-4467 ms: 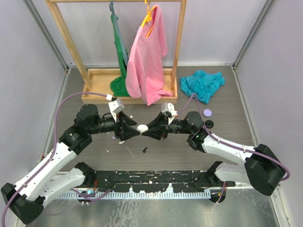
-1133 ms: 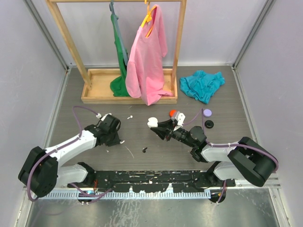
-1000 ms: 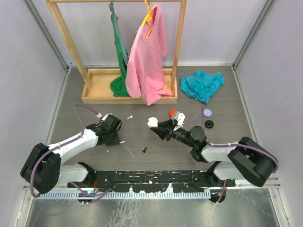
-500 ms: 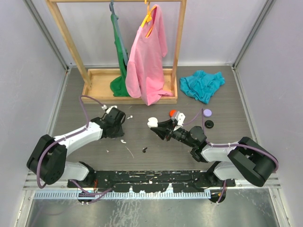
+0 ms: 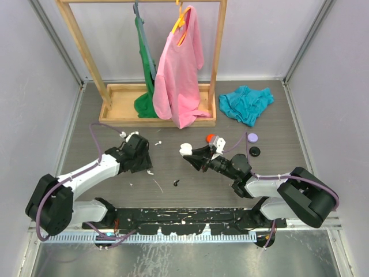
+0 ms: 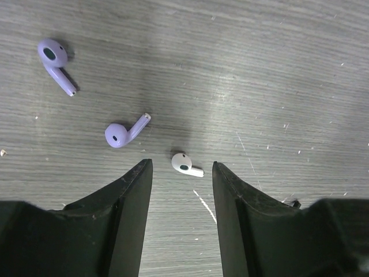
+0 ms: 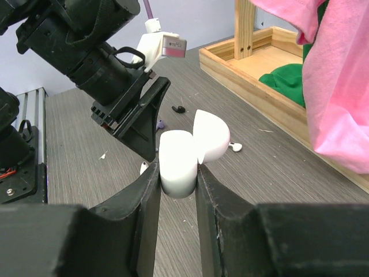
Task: Insert the wireless bluetooth earbuds into the charging case
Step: Pick up the earbud from the center of the board.
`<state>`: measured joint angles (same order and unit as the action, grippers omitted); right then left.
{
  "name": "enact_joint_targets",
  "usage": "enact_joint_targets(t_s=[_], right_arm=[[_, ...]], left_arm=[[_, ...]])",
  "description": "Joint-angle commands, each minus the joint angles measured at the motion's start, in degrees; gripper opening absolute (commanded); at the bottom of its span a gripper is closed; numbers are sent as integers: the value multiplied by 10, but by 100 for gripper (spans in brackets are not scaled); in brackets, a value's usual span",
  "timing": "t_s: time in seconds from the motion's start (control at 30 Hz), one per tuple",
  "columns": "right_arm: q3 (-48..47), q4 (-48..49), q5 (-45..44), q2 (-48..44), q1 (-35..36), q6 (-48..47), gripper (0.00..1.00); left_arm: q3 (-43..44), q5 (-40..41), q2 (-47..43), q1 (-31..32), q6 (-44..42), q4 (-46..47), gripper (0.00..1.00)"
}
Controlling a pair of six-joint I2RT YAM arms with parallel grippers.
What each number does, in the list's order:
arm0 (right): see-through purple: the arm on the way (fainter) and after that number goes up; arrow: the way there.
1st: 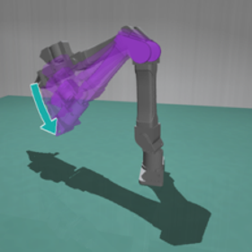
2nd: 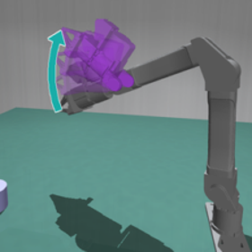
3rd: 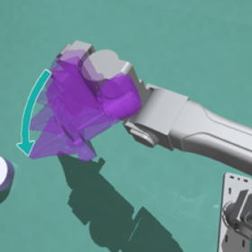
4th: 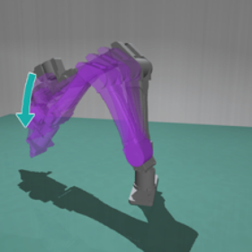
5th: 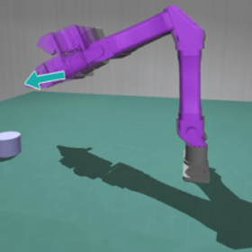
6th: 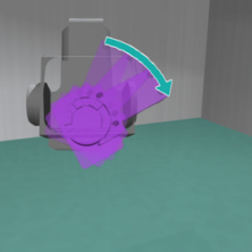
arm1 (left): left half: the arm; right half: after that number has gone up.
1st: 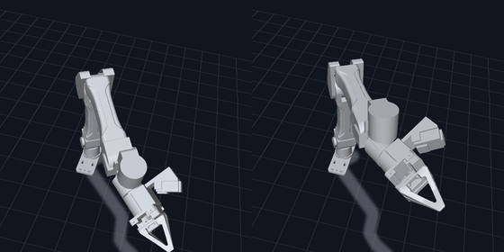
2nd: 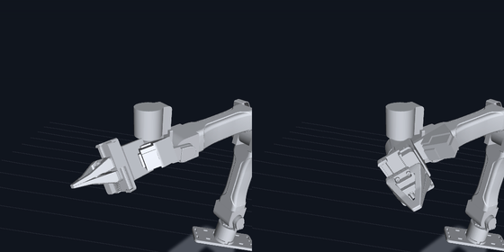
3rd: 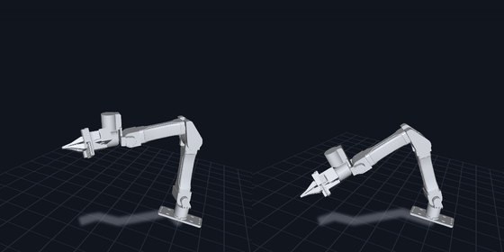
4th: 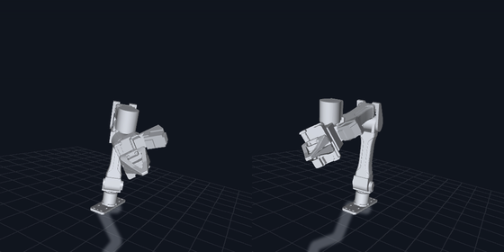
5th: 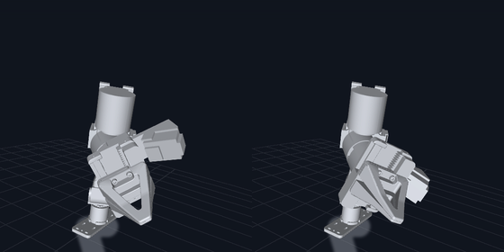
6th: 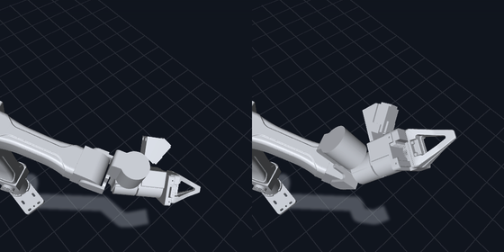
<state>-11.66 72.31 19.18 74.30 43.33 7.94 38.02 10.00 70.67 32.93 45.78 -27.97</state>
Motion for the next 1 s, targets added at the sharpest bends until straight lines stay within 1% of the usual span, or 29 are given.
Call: enact_joint_targets(t_s=[0.0,0.2,0.37,0.47,0.63,0.97], right_arm=[[-11,32,5,2,2,3,19],[-15,26,9,3,2,4,19],[-14,25,9,2,2,4,19],[-15,23,9,2,2,3,19],[-16,23,12,1,2,5,19],[-17,23,16,4,2,7,19]], left_arm=[[-8,-21,6,-1,20,15,47],[3,-32,57,1,17,38,38],[15,-35,82,2,9,42,37],[23,-44,93,7,6,46,35],[46,-47,107,20,-5,29,34],[72,-10,99,42,-11,-18,36]])
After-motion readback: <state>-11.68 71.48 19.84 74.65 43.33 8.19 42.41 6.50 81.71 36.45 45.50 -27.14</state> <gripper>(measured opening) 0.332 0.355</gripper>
